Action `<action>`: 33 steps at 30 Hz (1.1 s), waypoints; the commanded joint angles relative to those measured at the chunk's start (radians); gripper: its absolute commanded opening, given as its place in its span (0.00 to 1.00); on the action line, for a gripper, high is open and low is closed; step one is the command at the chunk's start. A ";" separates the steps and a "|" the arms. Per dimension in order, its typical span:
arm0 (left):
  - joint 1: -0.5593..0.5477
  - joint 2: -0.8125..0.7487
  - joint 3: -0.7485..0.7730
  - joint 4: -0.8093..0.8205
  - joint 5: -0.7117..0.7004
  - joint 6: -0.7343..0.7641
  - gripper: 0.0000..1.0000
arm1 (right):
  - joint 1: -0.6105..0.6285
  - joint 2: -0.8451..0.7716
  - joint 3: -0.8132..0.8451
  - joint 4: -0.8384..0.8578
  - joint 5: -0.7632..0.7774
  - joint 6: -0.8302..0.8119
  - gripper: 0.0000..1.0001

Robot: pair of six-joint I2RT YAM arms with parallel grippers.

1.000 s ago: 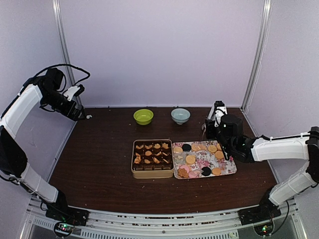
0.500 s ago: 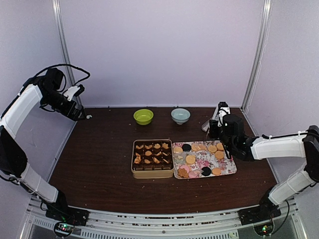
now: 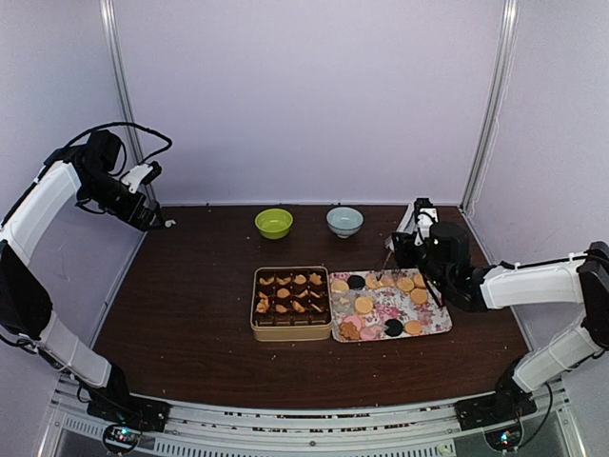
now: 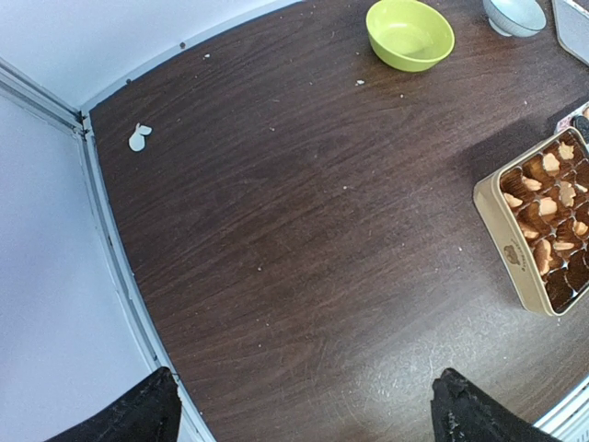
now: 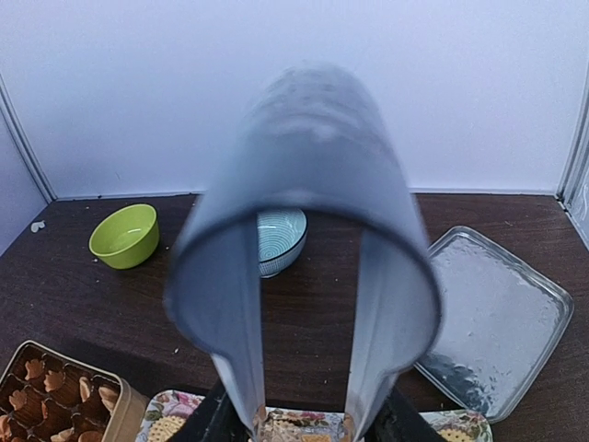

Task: Pack the cookies
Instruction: Pick up the fake cookies from the plate.

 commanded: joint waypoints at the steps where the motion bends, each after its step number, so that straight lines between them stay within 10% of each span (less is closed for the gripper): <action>1: -0.005 -0.017 0.005 0.012 0.016 0.011 0.98 | 0.014 0.025 0.049 0.025 -0.003 -0.007 0.43; 25: -0.005 -0.033 0.015 0.006 0.027 0.011 0.98 | 0.041 0.047 0.054 -0.069 0.161 -0.086 0.41; 33: -0.005 -0.038 0.015 0.005 0.023 0.013 0.98 | 0.042 0.022 0.061 -0.090 0.154 -0.054 0.20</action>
